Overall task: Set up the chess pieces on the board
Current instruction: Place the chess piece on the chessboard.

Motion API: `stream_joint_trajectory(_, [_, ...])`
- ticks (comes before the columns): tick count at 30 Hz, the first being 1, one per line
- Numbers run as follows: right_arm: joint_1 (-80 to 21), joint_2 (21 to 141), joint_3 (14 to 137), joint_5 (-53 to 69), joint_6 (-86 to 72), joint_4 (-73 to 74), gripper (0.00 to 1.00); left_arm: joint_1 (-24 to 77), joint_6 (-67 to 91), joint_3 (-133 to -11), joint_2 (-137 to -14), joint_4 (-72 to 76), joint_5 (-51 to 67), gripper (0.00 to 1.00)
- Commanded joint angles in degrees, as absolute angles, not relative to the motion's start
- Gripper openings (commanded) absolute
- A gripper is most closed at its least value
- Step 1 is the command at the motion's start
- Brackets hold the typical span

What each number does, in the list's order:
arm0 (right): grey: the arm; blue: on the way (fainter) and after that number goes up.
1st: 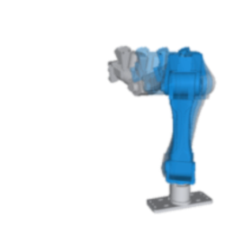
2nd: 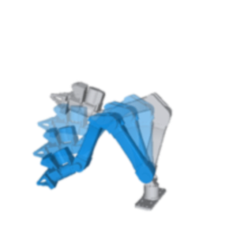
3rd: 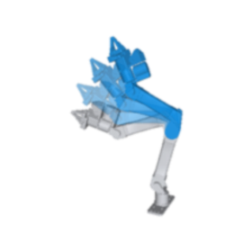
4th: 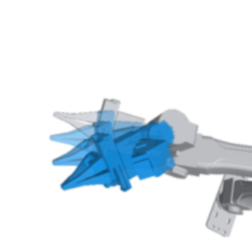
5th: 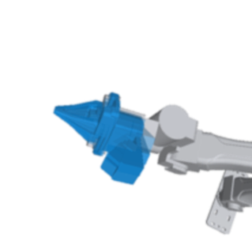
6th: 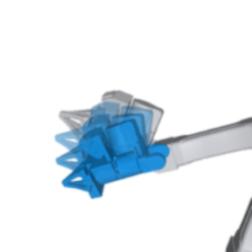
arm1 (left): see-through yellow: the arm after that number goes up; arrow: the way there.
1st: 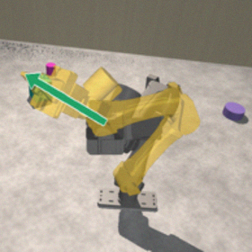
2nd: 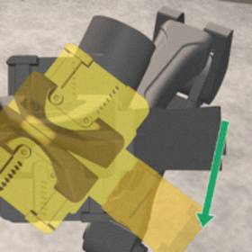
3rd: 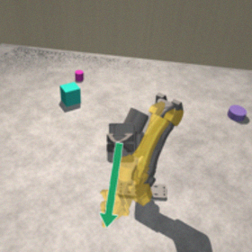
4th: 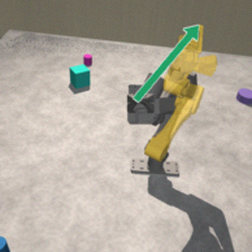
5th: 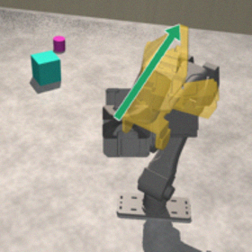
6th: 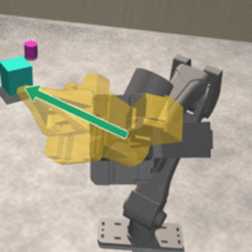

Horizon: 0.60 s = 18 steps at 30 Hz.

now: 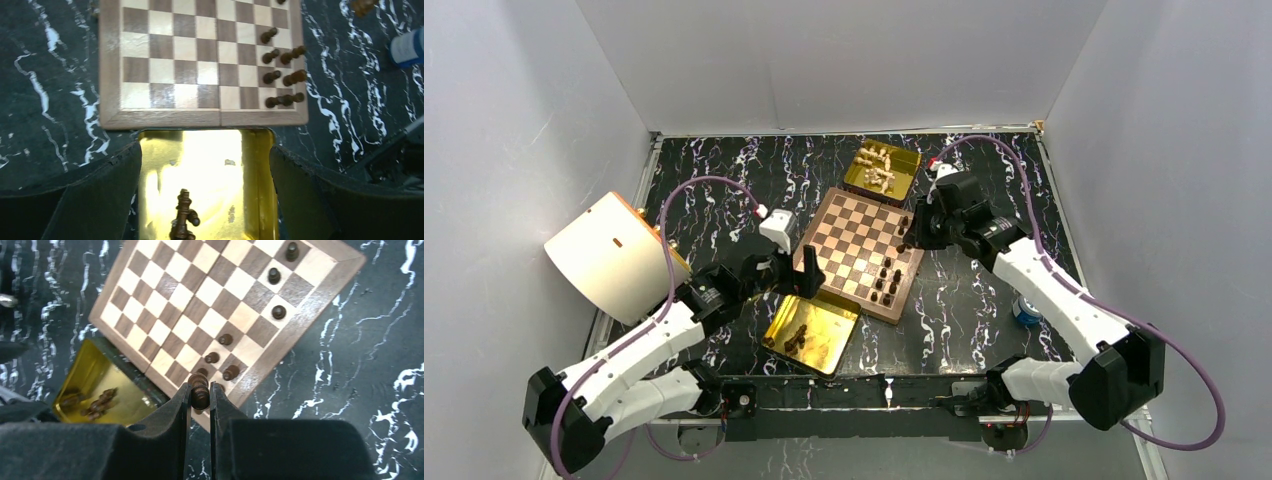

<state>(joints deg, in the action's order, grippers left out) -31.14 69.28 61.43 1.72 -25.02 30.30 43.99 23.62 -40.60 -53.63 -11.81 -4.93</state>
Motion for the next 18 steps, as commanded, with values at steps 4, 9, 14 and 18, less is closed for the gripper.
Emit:
stream_joint_trajectory(4, [-31.07, 72.91, 63.79, -7.29, -21.58, 30.50, 0.11, 31.98, 22.01, -41.72, -56.15, -16.54, 4.83, 0.95])
stream_joint_trajectory(9, [-31.11, 76.38, 62.38, -8.10, -20.26, 25.50, 0.11, 27.93, 20.62, -42.42, -58.66, -17.70, 9.91, 0.94])
stream_joint_trajectory(14, [-31.11, 81.87, 64.90, -9.13, -20.77, 26.86, 0.13, 27.86, 17.54, -43.38, -57.12, -18.85, 4.14, 0.93])
stream_joint_trajectory(18, [-31.34, 84.43, 65.60, -10.69, -21.34, 27.27, 0.13, 27.86, 16.46, -42.62, -53.79, -18.63, 0.81, 0.94])
